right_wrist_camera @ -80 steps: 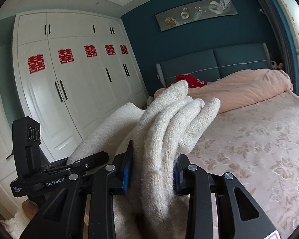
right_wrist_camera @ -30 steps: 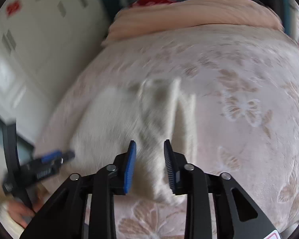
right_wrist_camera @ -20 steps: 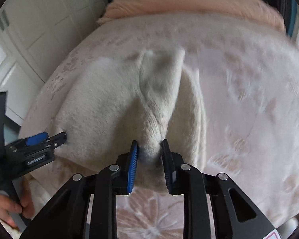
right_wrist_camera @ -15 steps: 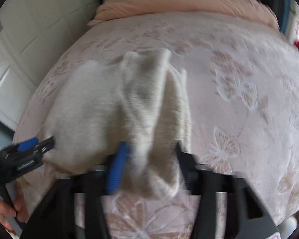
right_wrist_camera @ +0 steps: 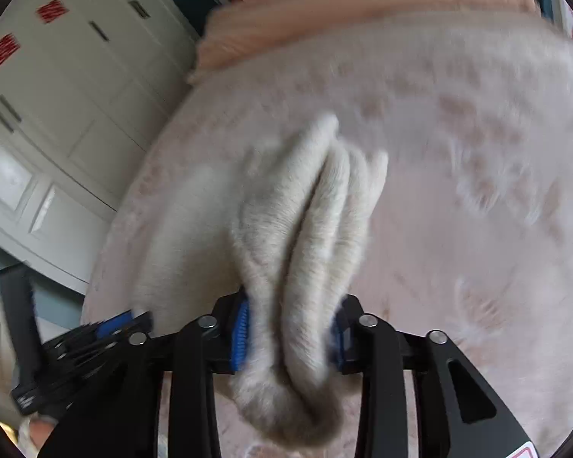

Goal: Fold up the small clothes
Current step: 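Release the folded sweater and open both grippers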

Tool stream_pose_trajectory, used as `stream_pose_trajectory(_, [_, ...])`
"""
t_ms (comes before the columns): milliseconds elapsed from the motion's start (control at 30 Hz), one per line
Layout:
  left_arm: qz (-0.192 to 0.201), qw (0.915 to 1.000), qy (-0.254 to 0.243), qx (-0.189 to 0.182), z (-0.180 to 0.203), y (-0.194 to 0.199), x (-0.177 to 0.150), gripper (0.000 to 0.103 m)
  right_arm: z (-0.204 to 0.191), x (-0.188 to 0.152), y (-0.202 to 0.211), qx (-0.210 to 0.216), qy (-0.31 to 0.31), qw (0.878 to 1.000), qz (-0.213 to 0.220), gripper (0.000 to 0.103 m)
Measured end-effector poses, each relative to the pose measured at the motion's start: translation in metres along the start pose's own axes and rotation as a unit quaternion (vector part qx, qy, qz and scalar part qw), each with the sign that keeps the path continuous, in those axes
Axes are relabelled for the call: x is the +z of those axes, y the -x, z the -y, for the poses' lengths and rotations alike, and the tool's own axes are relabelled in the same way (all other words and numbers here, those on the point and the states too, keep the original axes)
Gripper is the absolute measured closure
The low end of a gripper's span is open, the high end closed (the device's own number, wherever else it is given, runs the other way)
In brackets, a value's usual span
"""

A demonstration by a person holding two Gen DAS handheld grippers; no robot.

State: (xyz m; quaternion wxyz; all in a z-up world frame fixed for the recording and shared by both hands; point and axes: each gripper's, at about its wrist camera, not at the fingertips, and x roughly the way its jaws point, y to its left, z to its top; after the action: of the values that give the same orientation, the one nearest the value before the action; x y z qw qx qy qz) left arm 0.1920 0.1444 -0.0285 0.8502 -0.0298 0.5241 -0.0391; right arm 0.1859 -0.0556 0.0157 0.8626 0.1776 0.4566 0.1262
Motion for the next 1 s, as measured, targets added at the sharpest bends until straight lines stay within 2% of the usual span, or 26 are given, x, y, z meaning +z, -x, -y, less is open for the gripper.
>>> stream_pose_trajectory(100, [-0.009, 0.9998, -0.015, 0.007, 0.010, -0.011, -0.005, 0.064, 0.010, -0.013, -0.014, -0.039, 0.011, 0.999, -0.018, 0.070])
stream_pose_trajectory(133, [-0.007, 0.9998, -0.018, 0.011, 0.012, -0.013, -0.007, 0.062, 0.020, -0.019, -0.027, -0.053, 0.009, 0.998, -0.039, 0.064])
stream_pose_trajectory(167, [0.002, 0.9992, -0.030, 0.025, 0.016, -0.017, -0.011, 0.055, 0.030, -0.026, -0.042, -0.059, -0.002, 0.996, -0.064, 0.061])
stream_pose_trajectory(200, [0.005, 0.9985, -0.038, 0.039, 0.018, -0.019, -0.013, 0.049, 0.038, -0.031, -0.042, -0.043, -0.026, 0.997, -0.057, 0.057])
stream_pose_trajectory(267, [0.015, 0.9975, -0.044, 0.054, 0.017, -0.012, -0.014, 0.044, 0.036, -0.027, -0.020, -0.031, -0.048, 0.998, -0.037, 0.057])
stream_pose_trajectory(400, [0.018, 0.9981, -0.028, 0.052, 0.008, 0.006, -0.016, 0.044, 0.005, -0.022, 0.033, -0.075, 0.023, 0.996, 0.030, 0.057])
stream_pose_trajectory(467, [0.014, 0.9978, -0.027, 0.059, 0.008, 0.008, -0.017, 0.045, -0.005, -0.028, 0.041, -0.082, 0.046, 0.995, 0.035, 0.059])
stream_pose_trajectory(533, [0.013, 0.9978, -0.026, 0.060, 0.012, 0.009, -0.021, 0.046, -0.008, -0.039, 0.019, -0.104, 0.077, 0.992, -0.005, 0.069])
stream_pose_trajectory(600, [0.009, 0.9979, -0.025, 0.058, 0.019, 0.010, -0.025, 0.046, 0.003, -0.057, -0.014, -0.124, 0.082, 0.987, -0.062, 0.069])
stream_pose_trajectory(633, [0.008, 0.9980, -0.026, 0.056, 0.021, 0.011, -0.027, 0.046, 0.006, -0.063, -0.021, -0.126, 0.080, 0.986, -0.069, 0.069])
stream_pose_trajectory(800, [0.021, 0.9978, -0.031, 0.055, 0.034, 0.031, -0.034, 0.046, -0.010, -0.059, 0.022, -0.113, 0.070, 0.991, -0.030, 0.066])
stream_pose_trajectory(900, [0.028, 0.9977, -0.031, 0.053, 0.041, 0.040, -0.037, 0.046, -0.017, -0.060, 0.055, -0.117, 0.065, 0.991, 0.005, 0.056])
stream_pose_trajectory(1000, [0.035, 0.9975, -0.031, 0.052, 0.047, 0.050, -0.042, 0.043, -0.018, -0.066, 0.075, -0.125, 0.050, 0.991, 0.019, 0.047])
